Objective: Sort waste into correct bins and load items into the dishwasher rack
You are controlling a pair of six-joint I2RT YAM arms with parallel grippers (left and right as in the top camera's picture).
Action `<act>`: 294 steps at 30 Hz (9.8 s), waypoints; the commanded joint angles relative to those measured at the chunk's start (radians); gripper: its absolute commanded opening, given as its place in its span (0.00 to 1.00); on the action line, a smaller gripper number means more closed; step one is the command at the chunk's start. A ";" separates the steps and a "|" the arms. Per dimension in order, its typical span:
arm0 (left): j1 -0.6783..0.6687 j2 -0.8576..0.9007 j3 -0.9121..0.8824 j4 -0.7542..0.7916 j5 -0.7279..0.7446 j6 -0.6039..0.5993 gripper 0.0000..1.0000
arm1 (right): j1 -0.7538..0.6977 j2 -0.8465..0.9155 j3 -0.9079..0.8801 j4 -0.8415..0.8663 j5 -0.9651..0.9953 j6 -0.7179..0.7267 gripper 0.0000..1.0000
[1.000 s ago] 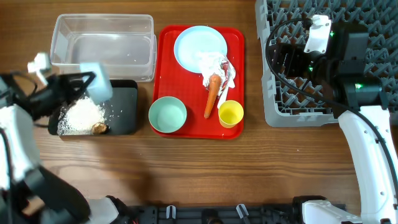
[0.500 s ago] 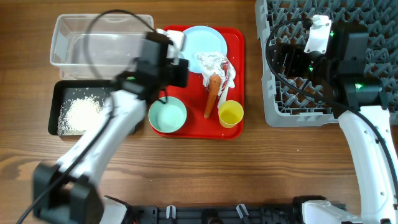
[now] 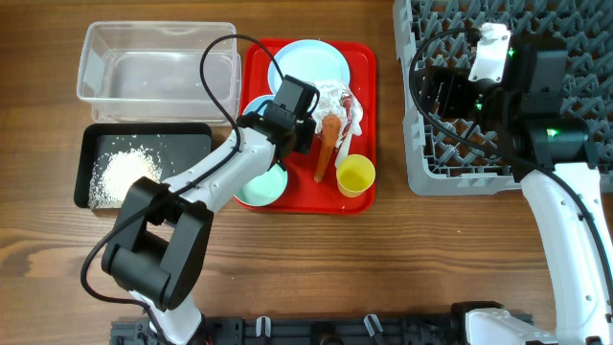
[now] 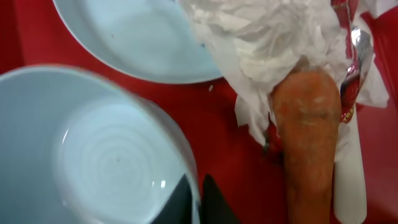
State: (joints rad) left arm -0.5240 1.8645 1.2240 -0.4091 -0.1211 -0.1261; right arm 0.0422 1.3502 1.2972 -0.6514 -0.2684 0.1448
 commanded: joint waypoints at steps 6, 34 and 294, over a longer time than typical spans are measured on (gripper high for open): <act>-0.002 -0.010 0.005 -0.045 -0.023 -0.013 0.40 | -0.004 0.002 0.020 -0.005 0.014 -0.014 1.00; -0.138 -0.175 0.087 0.016 0.001 0.070 0.88 | -0.004 0.002 0.020 -0.008 0.013 -0.011 1.00; 0.021 0.329 0.381 -0.022 0.128 0.440 0.77 | -0.004 0.002 0.020 -0.067 0.043 -0.011 1.00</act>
State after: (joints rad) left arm -0.5133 2.1788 1.6020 -0.4366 0.0269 0.3061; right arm 0.0422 1.3502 1.2972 -0.7181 -0.2379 0.1413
